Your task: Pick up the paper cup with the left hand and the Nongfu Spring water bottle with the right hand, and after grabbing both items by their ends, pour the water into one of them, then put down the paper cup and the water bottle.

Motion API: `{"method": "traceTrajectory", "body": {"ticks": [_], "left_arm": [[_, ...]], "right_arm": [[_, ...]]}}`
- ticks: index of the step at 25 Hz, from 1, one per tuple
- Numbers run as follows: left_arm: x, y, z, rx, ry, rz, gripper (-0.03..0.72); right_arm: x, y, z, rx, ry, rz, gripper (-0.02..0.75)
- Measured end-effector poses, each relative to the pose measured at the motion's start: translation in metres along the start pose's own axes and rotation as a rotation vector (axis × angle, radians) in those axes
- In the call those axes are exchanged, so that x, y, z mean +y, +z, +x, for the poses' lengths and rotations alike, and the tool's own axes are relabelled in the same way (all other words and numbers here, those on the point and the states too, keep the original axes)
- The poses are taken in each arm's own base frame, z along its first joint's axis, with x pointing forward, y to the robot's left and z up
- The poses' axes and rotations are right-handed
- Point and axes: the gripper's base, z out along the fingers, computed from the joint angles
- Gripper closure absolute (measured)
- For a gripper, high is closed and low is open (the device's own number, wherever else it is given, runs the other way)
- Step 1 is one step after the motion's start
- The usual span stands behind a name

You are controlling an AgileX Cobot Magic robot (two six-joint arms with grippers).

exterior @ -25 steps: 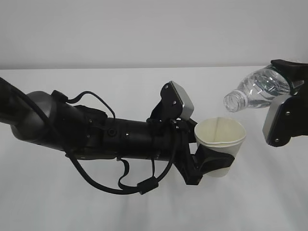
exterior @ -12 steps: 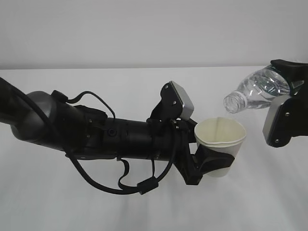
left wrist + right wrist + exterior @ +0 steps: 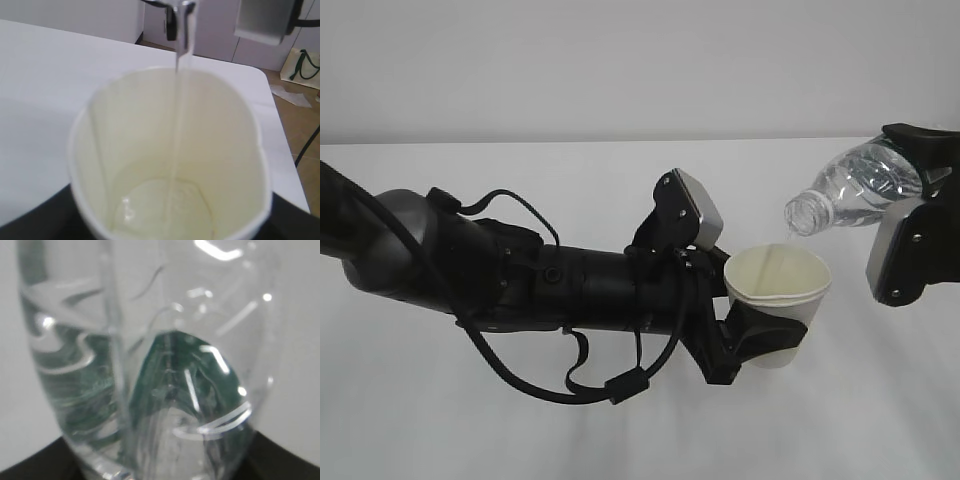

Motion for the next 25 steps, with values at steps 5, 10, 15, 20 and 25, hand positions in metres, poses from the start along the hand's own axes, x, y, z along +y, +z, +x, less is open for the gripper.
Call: {"method": "traceTrajectory", "body": {"ticks": [5, 10, 15, 20, 25], "left_arm": [[0.0001, 0.0000, 0.0001, 0.001, 0.000, -0.001, 0.207], [0.0001, 0.0000, 0.0001, 0.001, 0.000, -0.001, 0.207], [0.0001, 0.0000, 0.0001, 0.001, 0.000, -0.001, 0.207], [0.0001, 0.0000, 0.0001, 0.001, 0.000, -0.001, 0.207], [0.0001, 0.0000, 0.0001, 0.001, 0.000, -0.001, 0.207]], "right_arm": [[0.0000, 0.0000, 0.0000, 0.000, 0.000, 0.000, 0.332], [0.0000, 0.0000, 0.0000, 0.000, 0.000, 0.000, 0.332], [0.0000, 0.0000, 0.0000, 0.000, 0.000, 0.000, 0.332], [-0.0001, 0.0000, 0.0000, 0.000, 0.000, 0.001, 0.332], [-0.0001, 0.0000, 0.0000, 0.000, 0.000, 0.001, 0.332]]}}
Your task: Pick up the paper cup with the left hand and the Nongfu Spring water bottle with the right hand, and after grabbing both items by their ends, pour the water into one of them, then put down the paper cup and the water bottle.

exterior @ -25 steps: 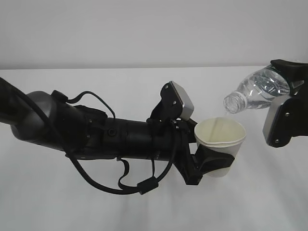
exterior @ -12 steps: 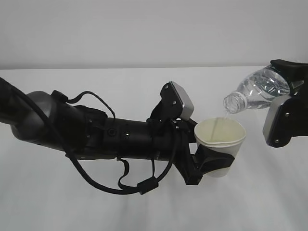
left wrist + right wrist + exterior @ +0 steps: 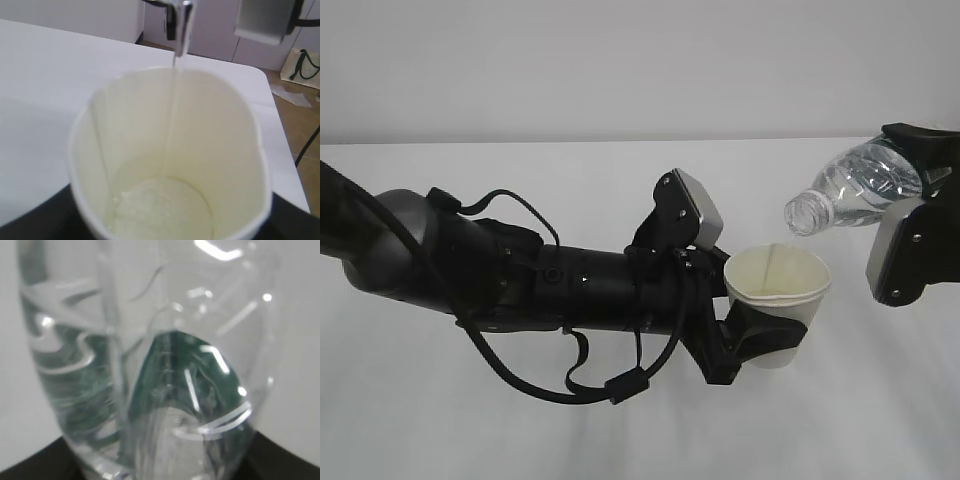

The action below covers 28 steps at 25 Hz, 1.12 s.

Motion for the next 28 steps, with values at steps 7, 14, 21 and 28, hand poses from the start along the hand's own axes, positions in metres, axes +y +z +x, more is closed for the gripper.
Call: {"method": "traceTrajectory", "body": {"ticks": [7, 14, 21, 28], "left_arm": [[0.0000, 0.0000, 0.0000, 0.000, 0.000, 0.000, 0.207], [0.0000, 0.0000, 0.0000, 0.000, 0.000, 0.000, 0.215], [0.0001, 0.0000, 0.0001, 0.001, 0.000, -0.001, 0.214], [0.0001, 0.0000, 0.0001, 0.001, 0.000, -0.001, 0.214]], "right_arm": [[-0.0003, 0.0000, 0.0000, 0.000, 0.000, 0.004, 0.332], [-0.0003, 0.0000, 0.0000, 0.000, 0.000, 0.004, 0.332], [-0.0003, 0.0000, 0.0000, 0.000, 0.000, 0.004, 0.332], [-0.0004, 0.0000, 0.0000, 0.000, 0.000, 0.004, 0.332]]}}
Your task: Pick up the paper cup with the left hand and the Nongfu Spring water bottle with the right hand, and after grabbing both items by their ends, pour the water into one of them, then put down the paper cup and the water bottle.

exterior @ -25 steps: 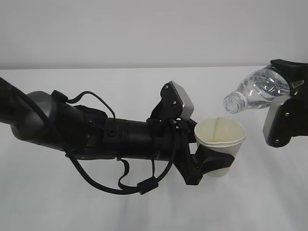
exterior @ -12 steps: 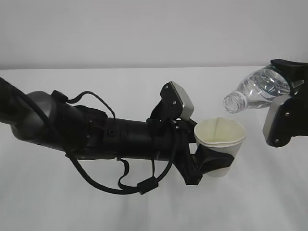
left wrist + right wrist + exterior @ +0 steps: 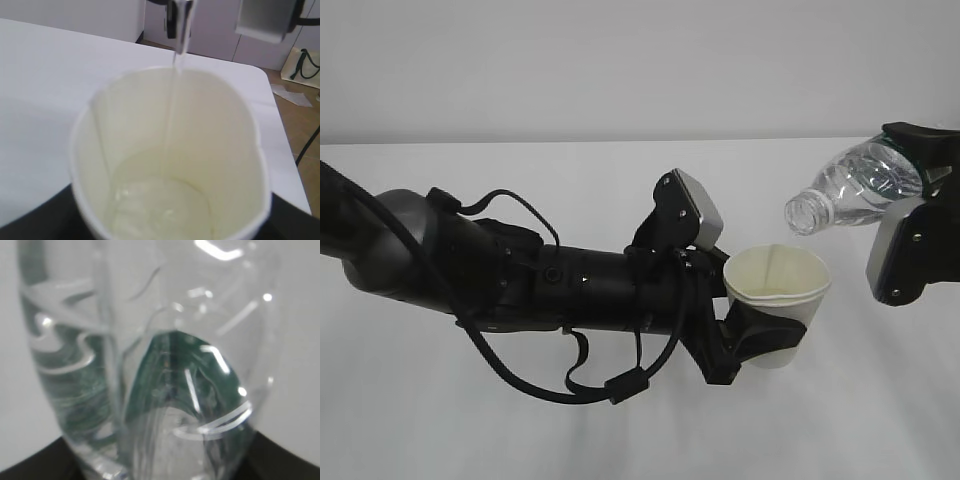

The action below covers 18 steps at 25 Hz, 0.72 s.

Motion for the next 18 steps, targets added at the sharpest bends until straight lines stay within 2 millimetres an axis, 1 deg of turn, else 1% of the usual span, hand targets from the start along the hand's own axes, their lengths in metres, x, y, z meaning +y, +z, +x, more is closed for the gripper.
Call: {"method": "traceTrajectory", "body": {"ticks": [18], "left_arm": [[0.0000, 0.0000, 0.0000, 0.000, 0.000, 0.000, 0.214]], "right_arm": [[-0.0001, 0.0000, 0.0000, 0.000, -0.020, 0.002, 0.332]]}}
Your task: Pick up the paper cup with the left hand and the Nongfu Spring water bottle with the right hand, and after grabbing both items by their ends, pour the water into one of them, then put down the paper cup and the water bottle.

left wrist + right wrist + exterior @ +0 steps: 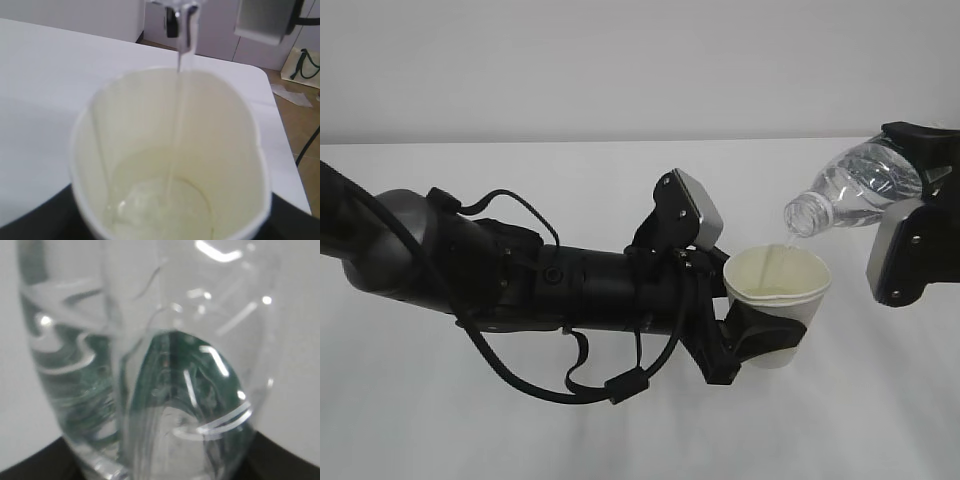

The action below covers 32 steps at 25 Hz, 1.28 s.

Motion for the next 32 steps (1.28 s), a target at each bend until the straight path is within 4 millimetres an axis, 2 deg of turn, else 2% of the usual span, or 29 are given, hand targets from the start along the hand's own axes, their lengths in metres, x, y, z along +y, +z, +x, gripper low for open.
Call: {"method": "traceTrajectory", "body": {"ticks": [32], "left_arm": [[0.0000, 0.0000, 0.0000, 0.000, 0.000, 0.000, 0.214]], "right_arm": [[0.0000, 0.0000, 0.0000, 0.000, -0.002, 0.000, 0.332]]}}
